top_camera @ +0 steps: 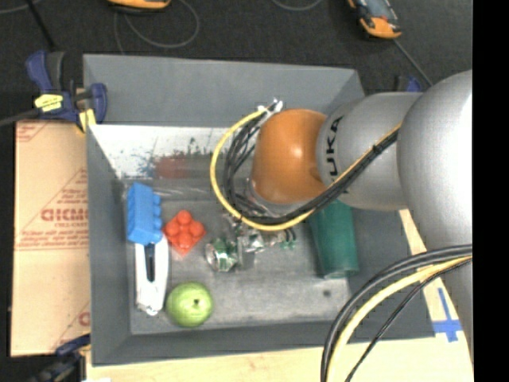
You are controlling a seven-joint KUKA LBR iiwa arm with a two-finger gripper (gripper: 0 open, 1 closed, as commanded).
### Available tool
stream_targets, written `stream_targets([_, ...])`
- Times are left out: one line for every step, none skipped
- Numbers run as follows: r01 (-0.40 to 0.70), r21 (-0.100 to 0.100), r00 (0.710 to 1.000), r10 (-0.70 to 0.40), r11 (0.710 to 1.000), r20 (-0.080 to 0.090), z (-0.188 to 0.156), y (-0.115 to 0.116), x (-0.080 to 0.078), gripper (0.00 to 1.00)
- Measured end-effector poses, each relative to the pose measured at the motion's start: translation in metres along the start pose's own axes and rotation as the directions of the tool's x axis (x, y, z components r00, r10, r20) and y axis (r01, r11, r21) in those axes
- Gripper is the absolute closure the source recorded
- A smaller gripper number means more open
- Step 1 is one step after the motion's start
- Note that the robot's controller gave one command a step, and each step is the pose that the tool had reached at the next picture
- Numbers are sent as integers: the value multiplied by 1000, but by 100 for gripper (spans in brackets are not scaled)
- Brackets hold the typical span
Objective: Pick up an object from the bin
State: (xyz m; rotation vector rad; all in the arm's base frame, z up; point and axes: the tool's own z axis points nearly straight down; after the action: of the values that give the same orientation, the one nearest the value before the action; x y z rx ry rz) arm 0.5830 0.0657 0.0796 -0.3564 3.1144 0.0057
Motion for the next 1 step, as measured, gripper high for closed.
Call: stream_targets([0, 1, 1000, 0, 1000, -7, -20, 0, 2, 100])
